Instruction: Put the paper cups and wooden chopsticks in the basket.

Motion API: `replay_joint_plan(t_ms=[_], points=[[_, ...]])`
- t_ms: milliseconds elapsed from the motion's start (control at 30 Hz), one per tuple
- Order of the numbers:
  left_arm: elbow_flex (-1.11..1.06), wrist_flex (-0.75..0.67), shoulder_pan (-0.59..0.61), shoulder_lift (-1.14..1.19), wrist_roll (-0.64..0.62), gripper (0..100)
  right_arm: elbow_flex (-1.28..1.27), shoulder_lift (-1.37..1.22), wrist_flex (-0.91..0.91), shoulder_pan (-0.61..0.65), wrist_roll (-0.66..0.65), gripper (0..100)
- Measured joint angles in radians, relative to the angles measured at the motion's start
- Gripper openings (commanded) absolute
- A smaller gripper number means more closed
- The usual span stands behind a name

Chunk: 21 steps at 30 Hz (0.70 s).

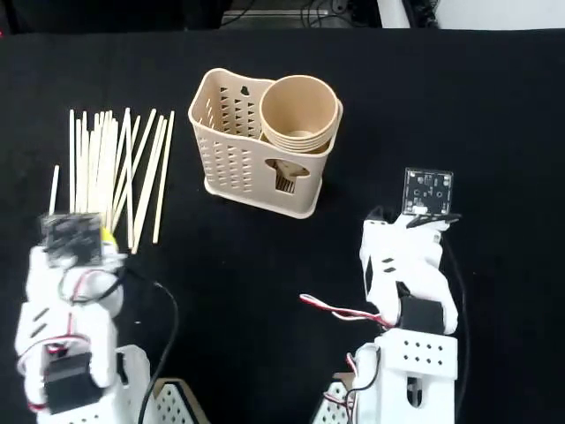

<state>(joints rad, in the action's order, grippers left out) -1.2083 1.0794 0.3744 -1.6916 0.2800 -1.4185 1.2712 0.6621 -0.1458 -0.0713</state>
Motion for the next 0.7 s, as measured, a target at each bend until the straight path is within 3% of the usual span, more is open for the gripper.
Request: replay_joint_plan(t_ms=[233, 433, 700], points=[[0.459, 0.029, 0.061, 0.643, -0.052, 12, -0.003, 0.0, 0.0, 0.0, 0.0, 4.0], [0.865, 0.143, 0.063, 1.27, -0.054, 26, -0.014, 0.0, -0.005, -0.002, 0.0, 3.9], [1.369, 0.245, 0.061, 1.883, -0.057, 26, -0.02, 0.0, -0.005, -0.002, 0.0, 3.9]])
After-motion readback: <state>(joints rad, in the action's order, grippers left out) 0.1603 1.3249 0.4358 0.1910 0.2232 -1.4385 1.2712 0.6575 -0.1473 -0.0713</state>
